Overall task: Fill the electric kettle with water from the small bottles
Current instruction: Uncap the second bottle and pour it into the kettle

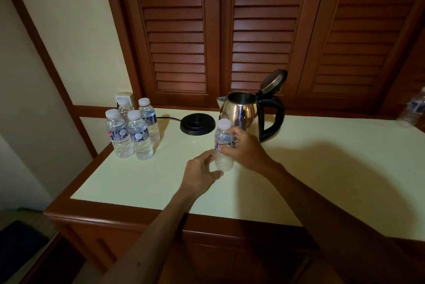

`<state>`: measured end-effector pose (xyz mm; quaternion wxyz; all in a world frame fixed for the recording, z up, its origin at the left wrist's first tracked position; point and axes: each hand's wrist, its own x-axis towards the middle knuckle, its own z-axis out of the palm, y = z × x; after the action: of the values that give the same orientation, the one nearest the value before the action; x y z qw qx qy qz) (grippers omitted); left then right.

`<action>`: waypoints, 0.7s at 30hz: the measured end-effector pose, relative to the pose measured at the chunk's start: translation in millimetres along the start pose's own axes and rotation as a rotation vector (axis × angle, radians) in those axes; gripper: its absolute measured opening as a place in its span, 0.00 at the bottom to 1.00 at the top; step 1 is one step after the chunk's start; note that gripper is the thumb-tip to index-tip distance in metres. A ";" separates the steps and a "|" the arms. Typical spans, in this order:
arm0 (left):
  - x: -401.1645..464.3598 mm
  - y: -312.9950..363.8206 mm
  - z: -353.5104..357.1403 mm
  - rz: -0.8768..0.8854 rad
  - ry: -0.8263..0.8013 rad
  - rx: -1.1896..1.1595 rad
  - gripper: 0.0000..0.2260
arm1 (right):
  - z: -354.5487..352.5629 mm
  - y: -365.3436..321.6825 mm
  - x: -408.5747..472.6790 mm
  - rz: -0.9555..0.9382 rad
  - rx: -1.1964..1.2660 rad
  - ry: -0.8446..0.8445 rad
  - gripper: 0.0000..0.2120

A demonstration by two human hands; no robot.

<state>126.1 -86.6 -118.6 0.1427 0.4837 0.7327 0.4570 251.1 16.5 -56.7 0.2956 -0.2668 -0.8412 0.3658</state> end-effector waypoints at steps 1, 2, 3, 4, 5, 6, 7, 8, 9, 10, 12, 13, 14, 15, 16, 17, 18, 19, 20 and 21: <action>0.1 -0.5 2.2 0.006 -0.006 0.053 0.24 | -3.4 5.5 -1.2 -0.004 -0.029 0.039 0.25; 0.5 -0.9 4.2 0.001 -0.012 0.107 0.21 | -8.3 11.1 -3.2 -0.004 -0.054 0.073 0.26; 1.1 0.0 6.0 0.007 -0.012 0.173 0.17 | -15.0 17.4 -6.8 0.012 -0.065 0.094 0.25; 1.0 0.8 7.8 0.027 -0.003 0.249 0.14 | -23.8 23.4 -11.7 0.038 -0.055 0.107 0.23; 0.7 2.0 10.3 0.062 0.012 0.322 0.10 | -34.1 30.1 -17.8 0.067 -0.031 0.114 0.21; -0.2 4.7 14.1 0.114 0.028 0.385 0.08 | -45.2 37.6 -24.3 0.091 -0.004 0.121 0.20; -0.8 8.2 20.7 0.192 0.036 0.439 0.07 | -57.5 46.3 -31.0 0.108 0.015 0.137 0.19; -1.3 13.4 29.8 0.281 0.021 0.486 0.08 | -69.9 56.0 -36.8 0.121 0.020 0.161 0.18; -1.8 20.2 41.5 0.362 -0.013 0.521 0.10 | -82.9 65.1 -42.8 0.134 0.018 0.190 0.17; -0.8 28.5 55.5 0.430 -0.053 0.546 0.11 | -95.2 74.3 -47.3 0.148 0.009 0.224 0.17; 5.0 48.6 89.2 0.518 -0.127 0.552 0.14 | -121.0 92.9 -55.9 0.171 -0.003 0.275 0.18; 10.0 60.0 107.8 0.537 -0.158 0.542 0.15 | -134.6 101.1 -60.4 0.183 0.001 0.285 0.19; 15.3 72.0 126.5 0.546 -0.184 0.528 0.16 | -148.9 109.7 -65.4 0.196 0.010 0.291 0.21; 20.6 84.6 145.0 0.550 -0.207 0.514 0.16 | -164.0 118.8 -71.1 0.215 0.015 0.297 0.22; 25.7 97.7 163.3 0.548 -0.226 0.507 0.17 | -180.5 128.5 -76.3 0.232 0.014 0.308 0.23; 31.3 109.8 181.2 0.543 -0.245 0.512 0.16 | -197.9 137.9 -81.4 0.246 0.005 0.319 0.24; 37.1 121.6 198.3 0.542 -0.258 0.523 0.16 | -216.2 149.3 -85.9 0.257 -0.010 0.333 0.24; 43.8 132.7 215.6 0.548 -0.262 0.529 0.15 | -235.7 161.8 -90.6 0.268 -0.032 0.348 0.25; 51.5 143.2 232.6 0.555 -0.261 0.527 0.15 | -255.1 174.1 -95.4 0.279 -0.052 0.363 0.25; 58.9 153.4 249.2 0.556 -0.263 0.525 0.15 | -274.4 186.1 -100.4 0.294 -0.072 0.373 0.25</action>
<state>348.1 112.9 -115.9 -0.0224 0.7377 0.6414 0.2096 553.0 185.2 -77.9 0.3798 -0.4597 -0.7366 0.3191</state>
